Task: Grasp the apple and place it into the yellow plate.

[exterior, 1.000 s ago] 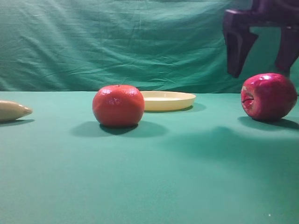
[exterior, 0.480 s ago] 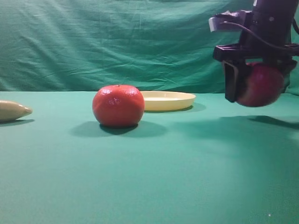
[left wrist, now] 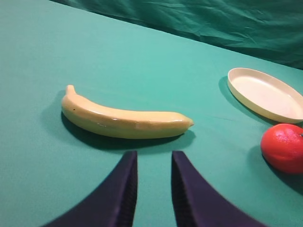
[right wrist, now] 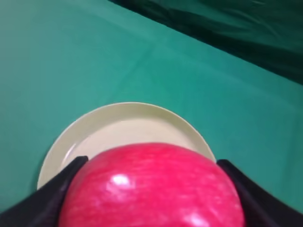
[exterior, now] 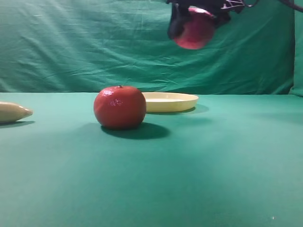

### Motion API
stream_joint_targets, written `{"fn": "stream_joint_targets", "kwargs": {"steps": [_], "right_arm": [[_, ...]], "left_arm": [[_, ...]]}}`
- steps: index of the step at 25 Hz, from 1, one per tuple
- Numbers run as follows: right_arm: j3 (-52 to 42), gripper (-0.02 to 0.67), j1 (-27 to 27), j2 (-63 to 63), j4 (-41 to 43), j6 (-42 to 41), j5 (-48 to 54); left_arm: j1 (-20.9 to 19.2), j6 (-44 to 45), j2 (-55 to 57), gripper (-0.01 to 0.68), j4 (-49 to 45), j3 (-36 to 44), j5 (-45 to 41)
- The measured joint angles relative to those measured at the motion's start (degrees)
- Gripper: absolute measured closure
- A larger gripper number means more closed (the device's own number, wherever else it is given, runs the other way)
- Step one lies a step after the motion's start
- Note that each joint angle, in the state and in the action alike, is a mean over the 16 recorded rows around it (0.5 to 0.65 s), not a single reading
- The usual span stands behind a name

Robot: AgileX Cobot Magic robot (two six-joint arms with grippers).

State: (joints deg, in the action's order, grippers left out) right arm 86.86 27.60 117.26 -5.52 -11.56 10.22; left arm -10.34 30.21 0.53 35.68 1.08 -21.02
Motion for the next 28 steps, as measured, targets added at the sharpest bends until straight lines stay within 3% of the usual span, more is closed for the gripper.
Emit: {"fn": "stream_joint_targets", "kwargs": {"steps": [7,12,23,28], "right_arm": [[2.2,0.06,0.6,1.6,0.5,-1.2,-1.0],[4.9,0.087,0.6,-2.3,2.1,-1.3,4.4],[7.8,0.497,0.6,-21.2,6.0,3.3,26.8],[3.2,0.625,0.6,-31.4,6.9,7.7,33.8]], "left_arm": [[0.0,0.0,0.0,0.516,0.0,0.0,0.0],[0.0,0.0,0.0,0.516,0.0,0.0,0.0],[0.0,0.0,0.0,0.516,0.0,0.0,0.0],[0.0,0.0,0.0,0.516,0.0,0.0,0.0]]}}
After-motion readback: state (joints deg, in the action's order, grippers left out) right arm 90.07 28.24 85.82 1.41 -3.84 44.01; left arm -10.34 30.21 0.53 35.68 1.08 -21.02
